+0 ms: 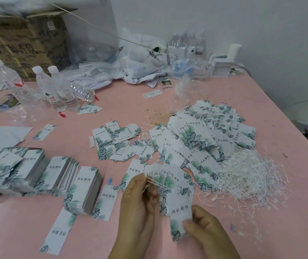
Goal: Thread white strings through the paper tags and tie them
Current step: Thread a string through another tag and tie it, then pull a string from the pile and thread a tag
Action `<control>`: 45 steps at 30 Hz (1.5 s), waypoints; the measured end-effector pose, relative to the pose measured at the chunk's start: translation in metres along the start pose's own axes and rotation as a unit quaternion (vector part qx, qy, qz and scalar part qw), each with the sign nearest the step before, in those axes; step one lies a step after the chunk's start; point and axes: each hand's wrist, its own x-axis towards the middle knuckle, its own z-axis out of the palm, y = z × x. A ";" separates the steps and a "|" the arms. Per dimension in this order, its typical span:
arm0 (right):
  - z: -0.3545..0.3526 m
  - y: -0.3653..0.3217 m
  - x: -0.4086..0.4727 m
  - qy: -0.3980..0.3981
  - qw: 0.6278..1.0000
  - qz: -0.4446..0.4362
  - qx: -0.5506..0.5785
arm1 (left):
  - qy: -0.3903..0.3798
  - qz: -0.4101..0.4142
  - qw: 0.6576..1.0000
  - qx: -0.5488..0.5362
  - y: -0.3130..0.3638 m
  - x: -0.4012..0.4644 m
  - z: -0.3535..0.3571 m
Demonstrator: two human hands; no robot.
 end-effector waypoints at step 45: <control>-0.004 0.024 0.049 0.224 0.758 -0.322 -0.520 | 0.119 0.203 0.715 0.659 -0.003 0.076 -0.074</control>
